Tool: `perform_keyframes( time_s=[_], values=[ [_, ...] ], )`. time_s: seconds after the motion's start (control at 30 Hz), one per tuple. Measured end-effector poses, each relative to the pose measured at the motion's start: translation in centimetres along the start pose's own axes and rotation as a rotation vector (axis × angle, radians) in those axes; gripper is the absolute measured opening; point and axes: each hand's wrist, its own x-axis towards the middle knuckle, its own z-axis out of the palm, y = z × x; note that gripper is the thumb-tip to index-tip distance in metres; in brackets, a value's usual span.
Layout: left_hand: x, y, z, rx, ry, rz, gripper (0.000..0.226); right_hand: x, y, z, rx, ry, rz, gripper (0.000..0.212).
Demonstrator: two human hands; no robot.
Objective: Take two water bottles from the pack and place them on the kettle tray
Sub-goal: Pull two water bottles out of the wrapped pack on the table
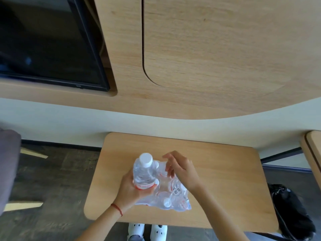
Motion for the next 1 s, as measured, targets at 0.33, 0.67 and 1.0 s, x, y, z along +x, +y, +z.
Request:
perform_keyframes(
  time_s=[0.33,0.67,1.0],
  values=[
    [1.8,-1.6,-3.2,-0.080,0.077,-0.133,0.053,2.7,12.8,9.1,-0.426,-0.275,0.108,0.057],
    [2.7,-0.4,-2.7,-0.072,0.026,-0.182,0.048,2.7,14.2,9.8,-0.273,-0.116,-0.017,0.045],
    [3.4,5.6,-3.5,-0.028,-0.041,-0.092,0.057,-1.1,6.5,1.3,-0.079,-0.012,-0.067,0.056]
  ],
)
